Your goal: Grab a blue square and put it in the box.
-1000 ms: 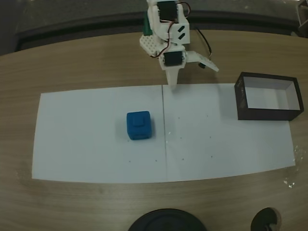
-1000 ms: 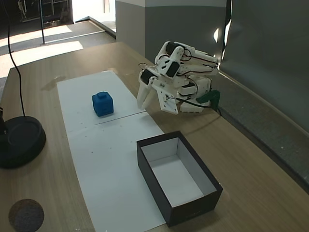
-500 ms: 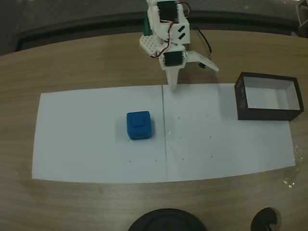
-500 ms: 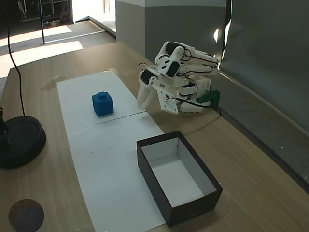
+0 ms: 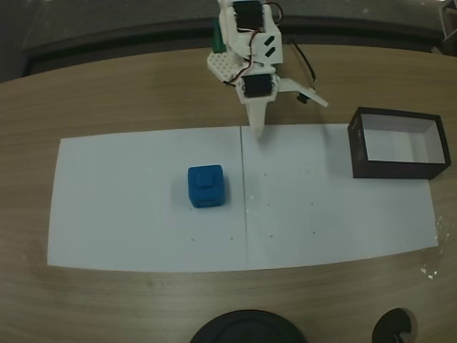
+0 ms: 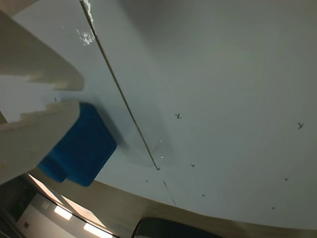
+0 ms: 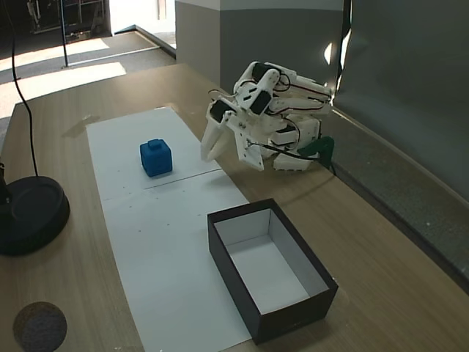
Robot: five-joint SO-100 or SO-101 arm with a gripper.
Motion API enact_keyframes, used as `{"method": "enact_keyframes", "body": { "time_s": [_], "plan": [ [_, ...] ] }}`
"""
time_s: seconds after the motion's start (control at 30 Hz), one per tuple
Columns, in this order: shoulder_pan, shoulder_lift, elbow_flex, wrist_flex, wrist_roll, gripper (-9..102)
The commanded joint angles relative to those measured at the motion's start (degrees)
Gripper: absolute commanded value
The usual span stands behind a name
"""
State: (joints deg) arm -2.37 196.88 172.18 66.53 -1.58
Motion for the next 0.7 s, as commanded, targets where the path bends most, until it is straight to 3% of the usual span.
{"method": "enact_keyframes", "body": {
  "time_s": [0.0,0.07,0.17,0.33,0.67],
  "plan": [
    [1.8,0.3,-5.9,-1.6,-4.5,2],
    [4.7,0.3,-7.9,-2.1,-13.0,8],
    [8.0,-1.0,-10.9,-7.0,-12.3,15],
    [13.4,-9.8,-18.5,-7.8,-12.4,23],
    [16.2,-61.5,-43.7,-4.7,-12.3,32]
  ]
}}
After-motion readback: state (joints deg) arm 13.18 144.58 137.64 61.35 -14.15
